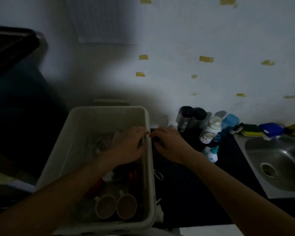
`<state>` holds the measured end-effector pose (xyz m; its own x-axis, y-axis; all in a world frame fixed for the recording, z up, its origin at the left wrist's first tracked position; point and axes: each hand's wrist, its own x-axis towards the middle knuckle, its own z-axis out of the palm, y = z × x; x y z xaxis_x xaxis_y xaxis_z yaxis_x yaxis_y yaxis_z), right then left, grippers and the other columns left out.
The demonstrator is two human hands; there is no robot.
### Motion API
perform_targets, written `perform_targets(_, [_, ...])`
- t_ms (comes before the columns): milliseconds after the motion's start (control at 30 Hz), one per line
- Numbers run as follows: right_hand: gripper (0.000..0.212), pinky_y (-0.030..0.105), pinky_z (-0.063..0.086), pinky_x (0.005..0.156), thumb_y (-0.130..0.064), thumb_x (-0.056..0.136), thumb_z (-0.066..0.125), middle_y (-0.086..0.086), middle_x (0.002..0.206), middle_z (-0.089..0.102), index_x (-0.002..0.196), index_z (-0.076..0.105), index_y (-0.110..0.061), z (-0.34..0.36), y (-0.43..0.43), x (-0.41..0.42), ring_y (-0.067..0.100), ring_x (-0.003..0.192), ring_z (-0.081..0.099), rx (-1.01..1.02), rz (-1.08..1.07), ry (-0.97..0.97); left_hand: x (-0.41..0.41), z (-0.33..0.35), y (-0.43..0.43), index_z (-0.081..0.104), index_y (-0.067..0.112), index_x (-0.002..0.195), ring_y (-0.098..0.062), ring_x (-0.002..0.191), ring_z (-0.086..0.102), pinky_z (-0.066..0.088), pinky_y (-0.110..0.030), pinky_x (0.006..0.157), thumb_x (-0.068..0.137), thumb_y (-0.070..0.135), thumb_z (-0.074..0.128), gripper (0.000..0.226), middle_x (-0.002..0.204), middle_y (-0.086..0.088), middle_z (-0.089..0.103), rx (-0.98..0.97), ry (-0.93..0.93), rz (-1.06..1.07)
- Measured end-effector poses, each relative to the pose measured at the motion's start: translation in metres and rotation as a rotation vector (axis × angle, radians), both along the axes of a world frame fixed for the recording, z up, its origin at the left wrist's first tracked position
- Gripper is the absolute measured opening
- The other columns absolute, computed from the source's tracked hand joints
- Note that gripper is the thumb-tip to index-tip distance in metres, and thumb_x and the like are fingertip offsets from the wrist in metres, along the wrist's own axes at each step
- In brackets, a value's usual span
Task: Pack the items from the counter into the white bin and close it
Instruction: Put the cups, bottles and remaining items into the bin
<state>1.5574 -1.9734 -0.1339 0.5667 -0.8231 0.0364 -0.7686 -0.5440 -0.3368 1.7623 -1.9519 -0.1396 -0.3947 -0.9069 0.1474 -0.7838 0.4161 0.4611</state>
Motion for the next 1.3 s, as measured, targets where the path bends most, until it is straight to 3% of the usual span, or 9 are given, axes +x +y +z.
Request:
perform_targets(200, [0.030,0.037,0.046,0.092,-0.017,0.090,0.055,0.002,0.117,0.062,0.119,0.063,-0.019,-0.006,-0.004,-0.084,0.022,0.106,0.058,0.010,-0.189,-0.114,-0.077,0.000,-0.021,0.052,0.016,0.131,-0.021,0.121,0.051,0.041,-0.032,0.104,0.088,0.024,0.060,0.045,0.133,-0.004,0.055,-0.004,0.062,-0.076])
perform_targets(767, [0.042,0.041,0.041,0.101,-0.024,0.091,0.056,0.005,0.136,0.048,0.133,0.052,-0.019,-0.076,-0.014,-0.241,0.028,0.123,0.043,0.201,-0.412,-0.032,-0.220,-0.046,-0.045,0.045,0.021,0.140,-0.017,0.130,0.045,0.039,-0.035,0.109,0.091,0.033,0.059,0.053,0.143,0.000,0.047,0.229,-0.029,-0.128])
perform_targets(933, [0.051,0.039,0.041,0.100,-0.024,0.090,0.057,0.009,0.136,0.049,0.139,0.046,-0.014,-0.100,-0.034,-0.263,0.032,0.122,0.046,0.258,-0.389,0.018,-0.243,-0.060,-0.041,0.044,0.021,0.142,-0.016,0.129,0.044,0.037,-0.030,0.108,0.092,0.034,0.058,0.053,0.144,0.002,0.046,0.303,-0.023,-0.075])
perform_targets(1067, [0.048,0.035,0.042,0.097,-0.023,0.094,0.056,0.014,0.134,0.053,0.139,0.046,-0.011,-0.114,-0.046,-0.270,0.031,0.119,0.052,0.377,-0.391,-0.032,-0.250,-0.066,-0.037,0.042,0.021,0.143,-0.016,0.128,0.044,0.040,-0.035,0.107,0.094,0.035,0.056,0.052,0.144,0.001,0.046,0.386,-0.024,-0.046])
perform_targets(1300, [0.033,0.027,0.038,0.075,-0.027,0.095,0.057,0.013,0.114,0.059,0.122,0.056,-0.009,-0.133,-0.061,-0.268,0.028,0.102,0.058,0.383,-0.445,-0.078,-0.244,-0.066,-0.037,0.040,0.021,0.144,-0.017,0.130,0.042,0.039,-0.038,0.108,0.096,0.034,0.054,0.051,0.146,0.001,0.044,0.493,-0.044,-0.010])
